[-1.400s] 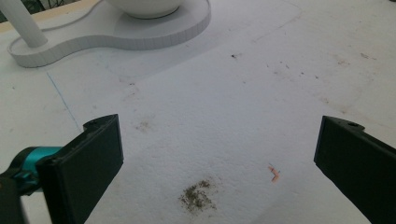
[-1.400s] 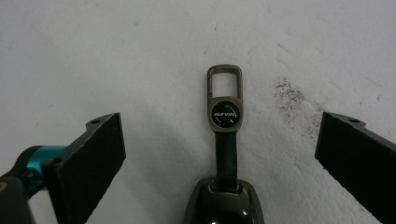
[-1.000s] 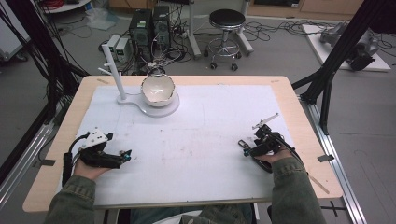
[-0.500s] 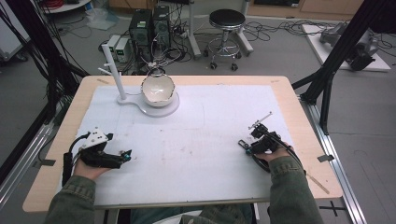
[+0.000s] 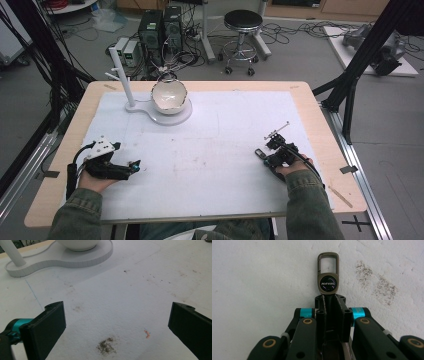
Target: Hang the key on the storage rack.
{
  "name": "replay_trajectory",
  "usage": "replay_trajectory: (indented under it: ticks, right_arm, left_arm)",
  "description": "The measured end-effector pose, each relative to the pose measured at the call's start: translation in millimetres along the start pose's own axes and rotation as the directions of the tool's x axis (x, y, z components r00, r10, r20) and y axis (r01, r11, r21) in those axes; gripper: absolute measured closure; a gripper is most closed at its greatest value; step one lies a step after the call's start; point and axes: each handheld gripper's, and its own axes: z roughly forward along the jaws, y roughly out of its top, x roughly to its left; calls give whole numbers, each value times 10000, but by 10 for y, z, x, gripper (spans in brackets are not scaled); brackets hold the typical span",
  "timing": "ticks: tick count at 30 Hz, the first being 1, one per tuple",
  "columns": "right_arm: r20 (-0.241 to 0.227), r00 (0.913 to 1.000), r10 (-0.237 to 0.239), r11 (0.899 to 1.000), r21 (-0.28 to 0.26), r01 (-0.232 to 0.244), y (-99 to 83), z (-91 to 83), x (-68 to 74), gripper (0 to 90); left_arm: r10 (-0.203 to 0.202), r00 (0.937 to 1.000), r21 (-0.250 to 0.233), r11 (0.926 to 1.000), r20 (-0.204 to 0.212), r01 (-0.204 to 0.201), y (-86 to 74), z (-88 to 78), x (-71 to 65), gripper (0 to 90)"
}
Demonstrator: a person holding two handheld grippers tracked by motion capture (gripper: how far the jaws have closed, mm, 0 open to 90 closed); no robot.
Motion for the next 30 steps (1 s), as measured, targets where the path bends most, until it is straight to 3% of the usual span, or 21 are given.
replay_trajectory:
  ticks: [5,10,19,20,21,22,23,24,25,28,30]
  right_arm:
    - [74,9999,83,10000,48,-84,6,6,14,827]
    - [-400,9988,268,9992,-274,-279,-40,-9,-48,843]
    - [-809,9958,431,9959,-755,-492,-65,-92,-102,844]
    - [-1482,9869,642,9918,-997,-795,-71,-142,-135,844]
    - [-1482,9869,642,9918,-997,-795,-71,-142,-135,844]
    - [-1840,9800,753,9878,-1207,-986,-73,-172,-143,845]
    - [-2686,9603,759,9771,-1718,-1253,-71,-242,-161,844]
    - [-3046,9496,733,9702,-1985,-1386,-66,-286,-160,844]
    - [-3046,9496,733,9702,-1985,-1386,-66,-286,-160,844]
    - [-3999,9154,450,9547,-2526,-1573,15,-415,-147,844]
    - [-4038,9140,390,9530,-2600,-1555,47,-437,-140,843]
  left_arm:
    - [10,10000,12,10000,12,-10,-1,4,2,18]
    - [43,10000,67,10000,3,-43,0,5,-1,18]
    - [-11,10000,37,10000,23,11,-1,5,1,18]
    - [-2,10000,48,10000,3,2,-1,5,0,18]
    - [45,10000,89,9999,9,-45,-1,4,0,18]
    - [48,10000,81,10000,13,-48,-2,4,-2,18]
    - [4,10000,63,10000,17,-4,-1,5,-8,18]
    - [8,10000,70,10000,12,-8,-2,5,-9,18]
    - [5,10000,69,10000,5,-5,-2,7,-9,18]
    - [31,10000,91,10000,4,-31,-2,8,-9,18]
    - [28,10000,84,10000,1,-28,-1,5,-10,18]
